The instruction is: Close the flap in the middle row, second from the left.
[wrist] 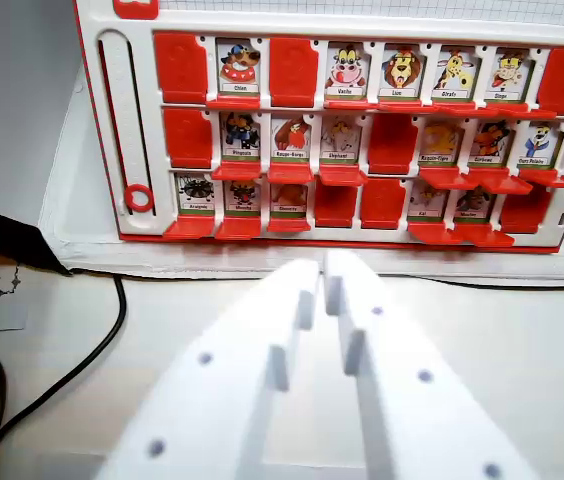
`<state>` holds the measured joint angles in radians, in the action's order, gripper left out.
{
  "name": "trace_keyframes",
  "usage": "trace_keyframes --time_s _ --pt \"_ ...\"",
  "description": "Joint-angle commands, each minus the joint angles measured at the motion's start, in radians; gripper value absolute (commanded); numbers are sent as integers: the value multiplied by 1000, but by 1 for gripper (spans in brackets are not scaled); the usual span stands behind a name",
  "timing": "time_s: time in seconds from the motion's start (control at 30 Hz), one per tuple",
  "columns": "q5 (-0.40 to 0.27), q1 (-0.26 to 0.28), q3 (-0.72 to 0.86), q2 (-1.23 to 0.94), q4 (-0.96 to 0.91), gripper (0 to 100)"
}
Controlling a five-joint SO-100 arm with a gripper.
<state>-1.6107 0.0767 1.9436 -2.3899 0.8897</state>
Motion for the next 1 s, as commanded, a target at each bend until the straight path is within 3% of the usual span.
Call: trace_keyframes --time_s 0.0,0.33,0.97 --pt "8 25 23 23 -100 0" --pt "-5 63 166 221 -356 0" --pt "23 67 -78 663 -505 0"
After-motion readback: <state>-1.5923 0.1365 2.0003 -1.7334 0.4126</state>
